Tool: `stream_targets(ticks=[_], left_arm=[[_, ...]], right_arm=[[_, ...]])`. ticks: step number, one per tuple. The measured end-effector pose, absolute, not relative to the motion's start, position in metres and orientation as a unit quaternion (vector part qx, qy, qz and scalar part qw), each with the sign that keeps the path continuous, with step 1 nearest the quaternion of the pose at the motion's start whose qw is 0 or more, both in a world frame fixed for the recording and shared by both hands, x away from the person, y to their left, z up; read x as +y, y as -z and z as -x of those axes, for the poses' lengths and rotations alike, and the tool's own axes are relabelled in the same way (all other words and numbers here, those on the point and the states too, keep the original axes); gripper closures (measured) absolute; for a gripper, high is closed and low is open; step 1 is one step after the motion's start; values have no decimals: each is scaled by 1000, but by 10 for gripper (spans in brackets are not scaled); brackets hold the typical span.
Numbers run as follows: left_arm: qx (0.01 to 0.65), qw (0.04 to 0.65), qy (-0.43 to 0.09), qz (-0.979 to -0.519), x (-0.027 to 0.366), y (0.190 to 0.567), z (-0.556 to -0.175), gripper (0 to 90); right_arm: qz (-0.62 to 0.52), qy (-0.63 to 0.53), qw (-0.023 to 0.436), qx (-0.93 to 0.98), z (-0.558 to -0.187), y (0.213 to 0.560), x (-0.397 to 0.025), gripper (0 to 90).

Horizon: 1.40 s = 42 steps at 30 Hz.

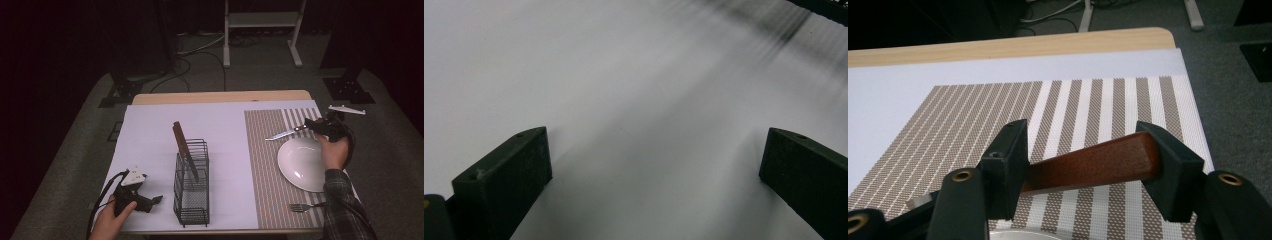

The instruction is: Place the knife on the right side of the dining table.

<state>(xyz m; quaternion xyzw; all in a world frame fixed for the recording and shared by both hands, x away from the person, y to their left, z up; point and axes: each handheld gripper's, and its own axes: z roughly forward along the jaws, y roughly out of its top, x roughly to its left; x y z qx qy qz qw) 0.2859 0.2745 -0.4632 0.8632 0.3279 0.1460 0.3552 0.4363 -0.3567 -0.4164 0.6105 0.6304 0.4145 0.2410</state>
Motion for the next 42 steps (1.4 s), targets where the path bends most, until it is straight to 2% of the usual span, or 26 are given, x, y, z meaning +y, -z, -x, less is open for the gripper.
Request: stream_targets(ticks=[42], left_arm=[[328,356,-146,-863,274,463,-286,0]], right_arm=[[-663,-361,192,627,-448,451,-370,351]])
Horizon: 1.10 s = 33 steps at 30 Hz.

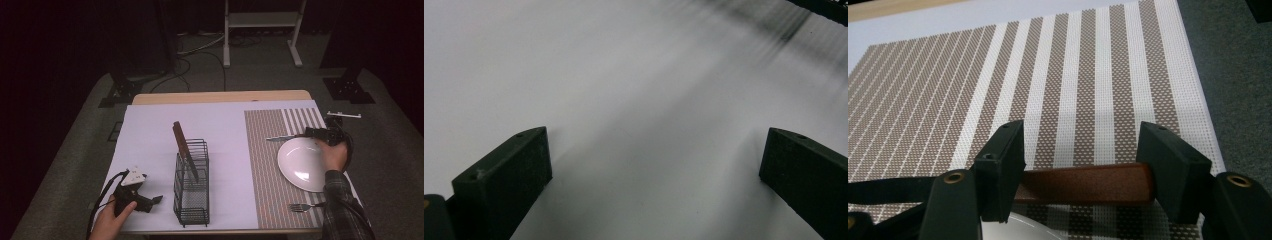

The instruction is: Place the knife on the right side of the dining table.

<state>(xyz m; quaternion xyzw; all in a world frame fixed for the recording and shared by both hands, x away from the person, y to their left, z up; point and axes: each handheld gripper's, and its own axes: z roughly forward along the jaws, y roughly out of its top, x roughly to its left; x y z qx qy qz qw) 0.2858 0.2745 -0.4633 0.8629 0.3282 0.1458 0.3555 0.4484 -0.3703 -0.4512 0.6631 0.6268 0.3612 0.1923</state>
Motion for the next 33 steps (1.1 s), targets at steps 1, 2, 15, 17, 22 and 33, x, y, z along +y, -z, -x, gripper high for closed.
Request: stream_targets(ticks=[1,2,15,17,22,33], left_arm=[[328,355,-146,-863,275,463,-286,0],[328,355,-146,-863,275,463,-286,0],[328,355,-146,-863,274,463,-286,0],[328,356,-146,-863,274,463,-286,0],[328,355,-146,-863,275,463,-286,0],[327,355,-147,-863,275,463,-286,0]], right_arm=[[-664,-358,191,628,-449,452,-370,351],[-664,-358,190,628,-449,453,-370,351],[-660,-359,208,626,-444,449,-371,343],[-655,-361,211,629,-442,448,-370,341],[-641,-362,216,641,-437,444,-363,331],[-605,-377,224,664,-422,430,-343,284]])
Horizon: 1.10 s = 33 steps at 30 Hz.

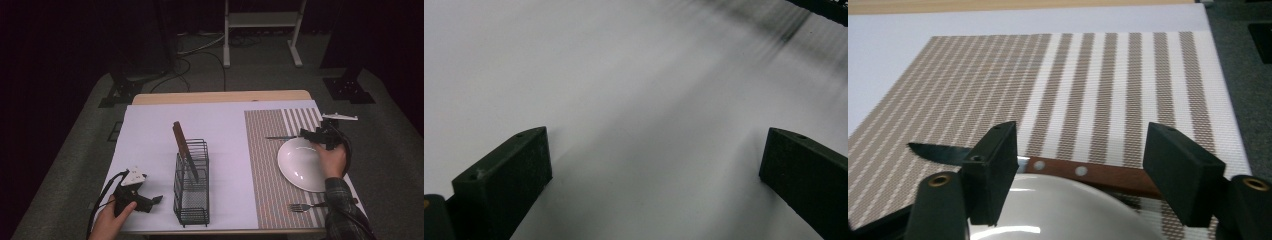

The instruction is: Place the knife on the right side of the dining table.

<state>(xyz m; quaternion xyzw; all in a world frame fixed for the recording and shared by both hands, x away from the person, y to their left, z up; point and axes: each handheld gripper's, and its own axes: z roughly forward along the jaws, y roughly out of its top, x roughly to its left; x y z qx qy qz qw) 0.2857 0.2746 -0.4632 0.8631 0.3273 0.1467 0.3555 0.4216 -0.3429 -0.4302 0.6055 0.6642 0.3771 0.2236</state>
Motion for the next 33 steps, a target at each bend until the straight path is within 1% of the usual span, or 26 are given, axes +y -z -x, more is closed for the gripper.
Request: stream_targets(ticks=[8,19,33], left_arm=[[327,354,-146,-864,275,463,-286,0],[328,355,-146,-863,275,463,-286,0],[327,355,-146,-864,275,463,-286,0]], right_arm=[[-567,-381,225,695,-410,424,-324,243],[-500,-386,213,746,-387,420,-284,138],[-426,-397,172,795,-349,420,-234,129]])
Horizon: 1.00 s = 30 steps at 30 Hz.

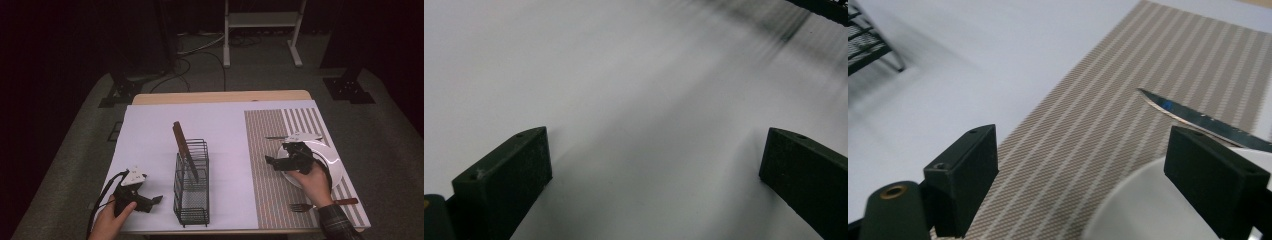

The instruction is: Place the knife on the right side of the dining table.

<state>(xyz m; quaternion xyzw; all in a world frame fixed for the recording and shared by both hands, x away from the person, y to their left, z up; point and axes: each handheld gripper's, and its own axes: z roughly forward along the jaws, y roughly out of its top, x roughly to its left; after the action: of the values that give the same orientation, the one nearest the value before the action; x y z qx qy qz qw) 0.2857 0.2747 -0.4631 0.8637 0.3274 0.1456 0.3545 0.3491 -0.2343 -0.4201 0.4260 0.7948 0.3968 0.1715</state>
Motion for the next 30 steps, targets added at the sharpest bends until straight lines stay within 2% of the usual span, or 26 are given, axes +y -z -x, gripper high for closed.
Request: stream_targets(ticks=[18,30], left_arm=[[327,355,-147,-864,275,463,-286,0],[327,355,-146,-863,275,463,-286,0]], right_arm=[[-322,-391,121,854,-309,427,-165,125],[-254,-364,76,893,-292,448,-116,108]])
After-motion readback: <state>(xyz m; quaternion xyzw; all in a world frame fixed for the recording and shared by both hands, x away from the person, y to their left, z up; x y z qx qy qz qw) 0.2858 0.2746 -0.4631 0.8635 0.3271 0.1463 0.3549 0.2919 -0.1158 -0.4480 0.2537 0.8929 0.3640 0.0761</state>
